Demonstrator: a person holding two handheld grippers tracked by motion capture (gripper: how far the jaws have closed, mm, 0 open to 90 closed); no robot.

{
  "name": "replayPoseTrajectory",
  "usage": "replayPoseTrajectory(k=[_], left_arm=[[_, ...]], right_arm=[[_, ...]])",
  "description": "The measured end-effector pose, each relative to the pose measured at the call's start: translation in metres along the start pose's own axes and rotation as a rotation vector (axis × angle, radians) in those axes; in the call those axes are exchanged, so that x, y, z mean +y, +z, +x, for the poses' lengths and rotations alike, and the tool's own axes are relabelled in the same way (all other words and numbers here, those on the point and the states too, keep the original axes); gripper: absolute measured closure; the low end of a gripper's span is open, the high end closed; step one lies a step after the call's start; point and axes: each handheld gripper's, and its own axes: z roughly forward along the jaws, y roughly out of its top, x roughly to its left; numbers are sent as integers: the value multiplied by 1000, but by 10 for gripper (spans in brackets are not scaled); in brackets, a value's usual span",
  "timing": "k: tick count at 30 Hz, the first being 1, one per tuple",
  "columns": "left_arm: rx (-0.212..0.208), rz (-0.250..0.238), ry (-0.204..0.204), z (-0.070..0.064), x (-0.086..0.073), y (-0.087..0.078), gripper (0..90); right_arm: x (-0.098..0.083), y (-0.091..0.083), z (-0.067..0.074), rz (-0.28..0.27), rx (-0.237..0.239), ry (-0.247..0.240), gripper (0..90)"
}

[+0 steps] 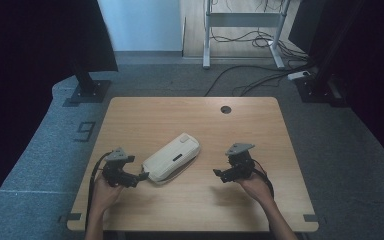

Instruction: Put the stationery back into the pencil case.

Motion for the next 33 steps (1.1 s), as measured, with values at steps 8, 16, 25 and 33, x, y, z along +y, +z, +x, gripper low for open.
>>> replayPoseTrajectory(k=[8,16,25,33], left_arm=[[31,-2,-27,9,-9,-9,4],[83,51,-40,17,-22,-4,0],[107,79,-70,26,-37,5,0],[121,85,-87,31,-46,12,0]], right_arm=[[-12,-15,-5,-2,-29,3,60],[-29,-25,-12,-10,-50,30,59],[-56,-26,-21,-10,-80,87,59],[-84,-25,-27,-9,-100,150,60]])
